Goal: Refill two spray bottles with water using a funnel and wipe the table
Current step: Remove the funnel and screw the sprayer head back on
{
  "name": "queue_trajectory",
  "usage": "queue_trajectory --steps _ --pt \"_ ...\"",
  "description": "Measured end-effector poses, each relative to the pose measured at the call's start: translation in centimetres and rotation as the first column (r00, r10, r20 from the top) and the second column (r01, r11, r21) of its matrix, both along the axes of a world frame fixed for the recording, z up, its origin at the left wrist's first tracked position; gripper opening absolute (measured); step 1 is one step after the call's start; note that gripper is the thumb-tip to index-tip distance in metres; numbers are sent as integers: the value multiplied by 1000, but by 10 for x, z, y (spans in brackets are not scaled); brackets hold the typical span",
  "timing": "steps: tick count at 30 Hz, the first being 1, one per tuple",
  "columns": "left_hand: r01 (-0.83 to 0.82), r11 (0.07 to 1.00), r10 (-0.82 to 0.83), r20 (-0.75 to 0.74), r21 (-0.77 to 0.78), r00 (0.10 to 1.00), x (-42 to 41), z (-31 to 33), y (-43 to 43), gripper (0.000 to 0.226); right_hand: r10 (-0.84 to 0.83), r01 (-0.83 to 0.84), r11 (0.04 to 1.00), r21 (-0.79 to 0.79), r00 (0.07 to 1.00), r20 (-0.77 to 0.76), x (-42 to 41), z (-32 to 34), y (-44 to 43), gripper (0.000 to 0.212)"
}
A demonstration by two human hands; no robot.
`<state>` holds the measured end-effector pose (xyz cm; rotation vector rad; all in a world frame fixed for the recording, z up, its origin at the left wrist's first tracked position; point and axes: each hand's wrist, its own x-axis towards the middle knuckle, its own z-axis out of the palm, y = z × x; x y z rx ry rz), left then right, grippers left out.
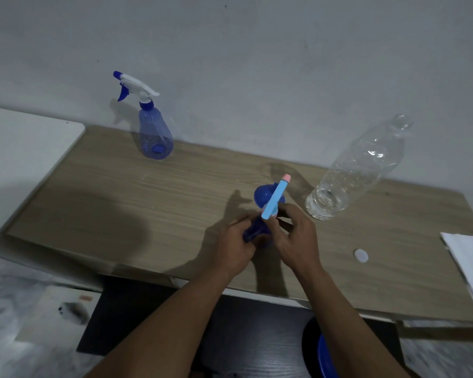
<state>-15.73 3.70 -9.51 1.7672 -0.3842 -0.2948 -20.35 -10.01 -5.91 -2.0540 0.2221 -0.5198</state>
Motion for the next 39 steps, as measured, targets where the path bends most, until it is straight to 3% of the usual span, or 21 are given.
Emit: queue_trajectory --steps 8,13,18,27,33,39 --pt "13 999 -12 -26 30 1000 0 -3 1 45 -11 16 992 127 999 -39 3 8 3 19" --pt "15 1000 -15 -30 -21 999 2 -5 -1 39 43 -43 999 28 999 14 -2 8 -1 16" --pt "4 1000 -3 -55 23 999 1 -8 -2 39 -11 14 995 96 999 -38 1 6 2 15" --pt "24 999 -26 -57 -36 998 1 -4 -2 44 12 -16 997 79 999 50 -2 0 4 14" --pt "0 999 1 -42 34 999 0 -8 -3 43 -42 35 988 148 998 42 0 1 9 17" --pt "7 999 -8 7 31 1000 0 -2 -2 47 -16 9 998 68 994 105 -4 -6 12 18"
